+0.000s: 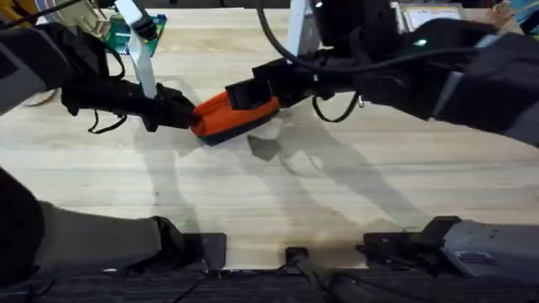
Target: Unzip the bag, pick up the pens from the table one at a time and place them inside, then zip the bag closed.
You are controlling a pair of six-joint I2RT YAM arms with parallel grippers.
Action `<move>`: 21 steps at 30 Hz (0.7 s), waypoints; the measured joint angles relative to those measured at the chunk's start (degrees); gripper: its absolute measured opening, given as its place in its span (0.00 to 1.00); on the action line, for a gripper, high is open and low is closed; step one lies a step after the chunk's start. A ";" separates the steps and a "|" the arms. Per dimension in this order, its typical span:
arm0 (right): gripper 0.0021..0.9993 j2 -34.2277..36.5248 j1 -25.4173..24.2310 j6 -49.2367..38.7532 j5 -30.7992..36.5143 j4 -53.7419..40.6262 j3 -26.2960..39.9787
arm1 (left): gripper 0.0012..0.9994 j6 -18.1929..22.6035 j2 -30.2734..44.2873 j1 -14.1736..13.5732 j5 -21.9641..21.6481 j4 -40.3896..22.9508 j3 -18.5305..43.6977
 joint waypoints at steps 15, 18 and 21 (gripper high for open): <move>1.00 6.33 0.09 8.65 6.22 6.05 0.11 | 0.04 0.00 0.02 0.00 0.00 0.18 0.00; 1.00 8.85 0.37 11.09 7.50 6.19 0.11 | 0.04 0.00 0.00 0.00 0.00 0.18 0.00; 1.00 10.75 0.54 13.24 8.15 7.22 0.13 | 0.04 0.00 0.02 0.00 0.00 0.20 0.00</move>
